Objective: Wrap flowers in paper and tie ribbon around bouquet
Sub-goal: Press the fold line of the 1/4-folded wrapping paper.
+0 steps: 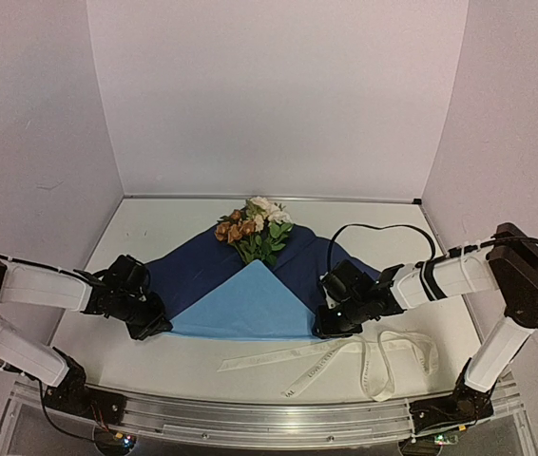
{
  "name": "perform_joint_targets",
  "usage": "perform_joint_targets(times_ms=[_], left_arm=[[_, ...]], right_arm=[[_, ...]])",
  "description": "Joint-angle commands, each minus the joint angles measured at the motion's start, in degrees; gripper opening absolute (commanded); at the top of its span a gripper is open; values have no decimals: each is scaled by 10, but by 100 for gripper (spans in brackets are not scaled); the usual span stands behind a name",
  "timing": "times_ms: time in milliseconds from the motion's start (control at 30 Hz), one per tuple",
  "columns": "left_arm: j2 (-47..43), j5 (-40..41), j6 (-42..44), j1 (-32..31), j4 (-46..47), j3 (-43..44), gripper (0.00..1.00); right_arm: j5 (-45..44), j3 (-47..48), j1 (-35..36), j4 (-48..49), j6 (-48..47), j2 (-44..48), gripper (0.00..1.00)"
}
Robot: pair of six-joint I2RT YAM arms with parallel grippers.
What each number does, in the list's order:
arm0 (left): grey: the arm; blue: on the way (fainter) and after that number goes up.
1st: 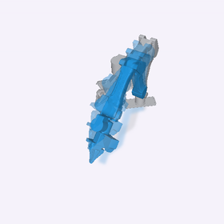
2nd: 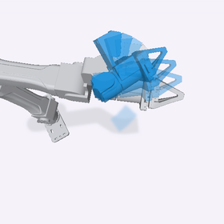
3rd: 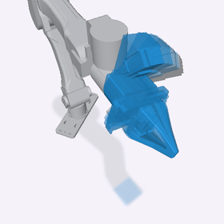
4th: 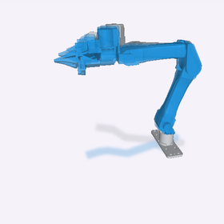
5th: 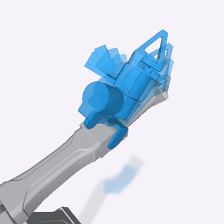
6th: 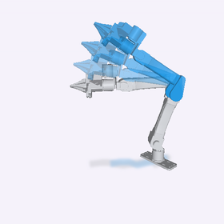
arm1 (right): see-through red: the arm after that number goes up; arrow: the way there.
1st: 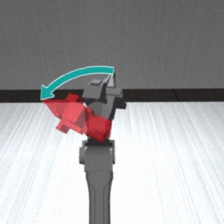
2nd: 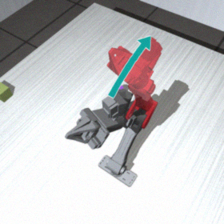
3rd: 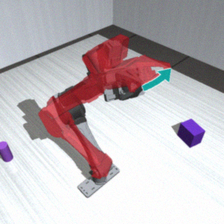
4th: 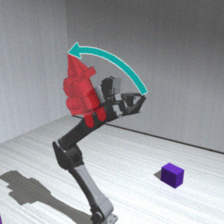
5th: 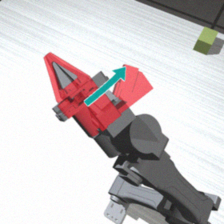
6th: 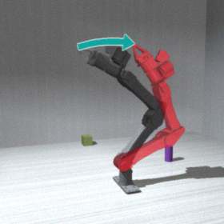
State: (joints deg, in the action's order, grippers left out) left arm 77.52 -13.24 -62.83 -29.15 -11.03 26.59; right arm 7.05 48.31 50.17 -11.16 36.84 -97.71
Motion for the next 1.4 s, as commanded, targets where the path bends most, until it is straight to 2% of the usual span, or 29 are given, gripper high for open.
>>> perform_joint_targets(times_ms=[0, 300, 633, 1033, 1367], left_arm=[[21, 81, -59, 12, -139, -35, 0], [-36, 87, -160, 12, -160, -68, 1], [-55, 97, -207, 16, -169, -75, 2], [-39, 110, -222, 21, -172, -66, 0], [-40, 120, -210, 21, -183, -49, 0]], right_arm=[[-46, -26, -8, -95, -3, -17, 26], [-52, -29, -8, -98, -9, -6, 27], [-52, -10, -9, -117, -15, -7, 27], [-65, -3, -8, -153, -44, 8, 29], [-161, 45, 40, -245, -115, -9, 28]])
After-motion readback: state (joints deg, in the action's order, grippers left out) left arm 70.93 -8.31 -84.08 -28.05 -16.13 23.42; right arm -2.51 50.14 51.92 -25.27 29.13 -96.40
